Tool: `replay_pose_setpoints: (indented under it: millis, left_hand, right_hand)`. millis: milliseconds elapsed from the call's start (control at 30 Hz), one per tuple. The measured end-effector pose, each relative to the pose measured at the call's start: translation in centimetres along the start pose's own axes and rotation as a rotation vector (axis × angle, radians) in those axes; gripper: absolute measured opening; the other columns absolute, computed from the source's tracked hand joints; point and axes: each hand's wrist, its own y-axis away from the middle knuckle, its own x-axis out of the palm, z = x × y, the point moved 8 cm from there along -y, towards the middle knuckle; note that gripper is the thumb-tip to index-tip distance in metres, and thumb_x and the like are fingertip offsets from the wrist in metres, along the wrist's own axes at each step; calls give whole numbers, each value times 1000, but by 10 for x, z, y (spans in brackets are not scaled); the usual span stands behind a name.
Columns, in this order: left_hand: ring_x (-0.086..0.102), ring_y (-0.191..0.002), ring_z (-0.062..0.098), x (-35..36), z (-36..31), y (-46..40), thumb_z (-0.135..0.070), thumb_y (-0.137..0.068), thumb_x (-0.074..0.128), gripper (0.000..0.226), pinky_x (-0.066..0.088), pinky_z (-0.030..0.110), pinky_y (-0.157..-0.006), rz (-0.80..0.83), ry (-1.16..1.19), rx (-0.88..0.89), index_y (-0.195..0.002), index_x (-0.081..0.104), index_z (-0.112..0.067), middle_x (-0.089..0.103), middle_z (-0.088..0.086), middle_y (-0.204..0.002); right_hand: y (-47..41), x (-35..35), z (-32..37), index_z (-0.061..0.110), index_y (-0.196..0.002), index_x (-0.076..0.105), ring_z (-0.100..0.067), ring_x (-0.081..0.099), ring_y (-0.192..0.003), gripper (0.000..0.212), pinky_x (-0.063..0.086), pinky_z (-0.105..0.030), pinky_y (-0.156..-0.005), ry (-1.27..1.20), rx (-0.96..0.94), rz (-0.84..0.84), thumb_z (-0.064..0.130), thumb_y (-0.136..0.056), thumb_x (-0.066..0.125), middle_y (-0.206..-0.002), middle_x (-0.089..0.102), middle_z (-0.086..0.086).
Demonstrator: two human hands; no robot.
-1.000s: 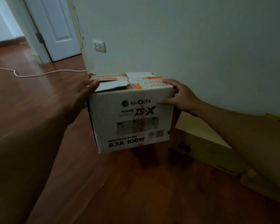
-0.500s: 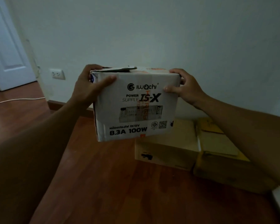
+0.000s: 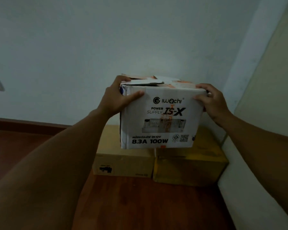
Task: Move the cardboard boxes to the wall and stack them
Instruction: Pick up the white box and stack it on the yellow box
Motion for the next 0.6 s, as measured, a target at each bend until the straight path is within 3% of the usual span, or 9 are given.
replay_pose_setpoints:
  millis: [67,167,233,367,433,500,600]
  left_hand:
    - [60,-90,0,32,-7,-3,-55,-74,76,63,53,9,-65,58,-25,3,-121,49,-23,59,-8,-113]
    - [64,-90,15,79,-14,-2,-61,-70,76,68,58,23,-67,154,-77,-11,-121,47,-26,60,-2,-110]
    - [63,-86,16,111,-15,2,-60,-69,77,69,57,23,-63,239,-131,-23,-120,47,-26,59,1,-109]
    - [61,-81,9,157,-14,12,-60,-67,78,69,56,24,-66,299,-111,-48,-121,47,-29,60,0,-108]
    - [61,-96,16,173,-18,13,-58,-68,79,72,55,23,-71,298,-81,-50,-126,48,-28,58,1,-120]
    - [54,-120,25,184,-24,12,-56,-73,76,78,50,28,-88,288,-163,-21,-137,47,-21,48,6,-141]
    - [28,-144,32,189,-28,10,-59,-83,63,80,33,44,-113,286,-426,31,-145,42,-14,19,12,-162]
  right_hand:
    - [5,-28,-12,29,-114,66,-24,58,-100,37,53,-32,-70,-6,34,-80,32,-78,63,-117,59,-3]
    - [12,-66,-29,23,-113,68,-19,58,-96,24,45,-24,-65,18,84,-197,26,-91,59,-113,61,-2]
    - [18,-88,-41,24,-107,67,-15,58,-89,16,41,-23,-60,63,127,-240,31,-95,59,-110,62,-3]
    - [27,-113,-73,28,-98,65,-22,55,-95,14,44,-26,-71,280,249,-235,40,-90,64,-118,64,-6]
    - [29,-117,-87,32,-103,62,-27,58,-97,23,50,-35,-83,451,291,-181,50,-88,61,-124,64,-5]
    - [28,-118,-90,32,-114,61,-32,61,-106,40,51,-41,-90,600,242,-159,59,-87,54,-129,64,-7]
    - [22,-108,-83,21,-128,58,-35,45,-132,66,36,-50,-106,879,65,-96,69,-86,43,-141,56,-10]
